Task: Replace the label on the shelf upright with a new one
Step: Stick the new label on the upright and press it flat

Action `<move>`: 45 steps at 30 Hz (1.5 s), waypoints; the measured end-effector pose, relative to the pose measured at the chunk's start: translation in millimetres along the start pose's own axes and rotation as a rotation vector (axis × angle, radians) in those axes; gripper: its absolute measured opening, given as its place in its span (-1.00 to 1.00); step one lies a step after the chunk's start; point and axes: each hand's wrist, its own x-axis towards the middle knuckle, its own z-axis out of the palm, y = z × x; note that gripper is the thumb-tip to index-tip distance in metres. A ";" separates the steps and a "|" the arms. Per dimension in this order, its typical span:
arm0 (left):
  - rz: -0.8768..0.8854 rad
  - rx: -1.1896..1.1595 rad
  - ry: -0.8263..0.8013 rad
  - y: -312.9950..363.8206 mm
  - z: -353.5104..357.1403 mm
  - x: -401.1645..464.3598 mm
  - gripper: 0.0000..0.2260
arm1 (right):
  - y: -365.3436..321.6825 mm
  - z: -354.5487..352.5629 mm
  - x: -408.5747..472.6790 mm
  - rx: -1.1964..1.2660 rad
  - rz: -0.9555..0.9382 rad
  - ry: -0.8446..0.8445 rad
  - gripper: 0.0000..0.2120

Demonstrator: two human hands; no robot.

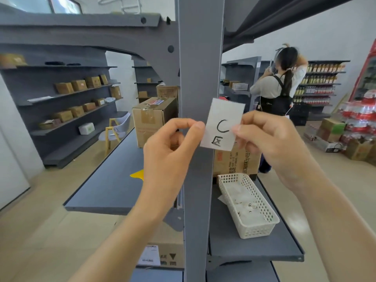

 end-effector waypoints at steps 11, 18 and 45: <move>-0.034 0.154 -0.029 -22.4 -24.8 -2.9 -0.97 | 13.1 31.2 -3.4 -0.117 0.028 -0.005 -0.88; -0.031 0.219 0.013 -27.1 -24.3 0.0 -0.94 | 18.2 32.8 -1.1 -0.123 0.052 0.022 -0.85; 0.247 0.790 0.070 -29.2 -21.4 4.6 -0.76 | 18.0 50.8 -9.2 -0.300 0.102 0.300 -0.78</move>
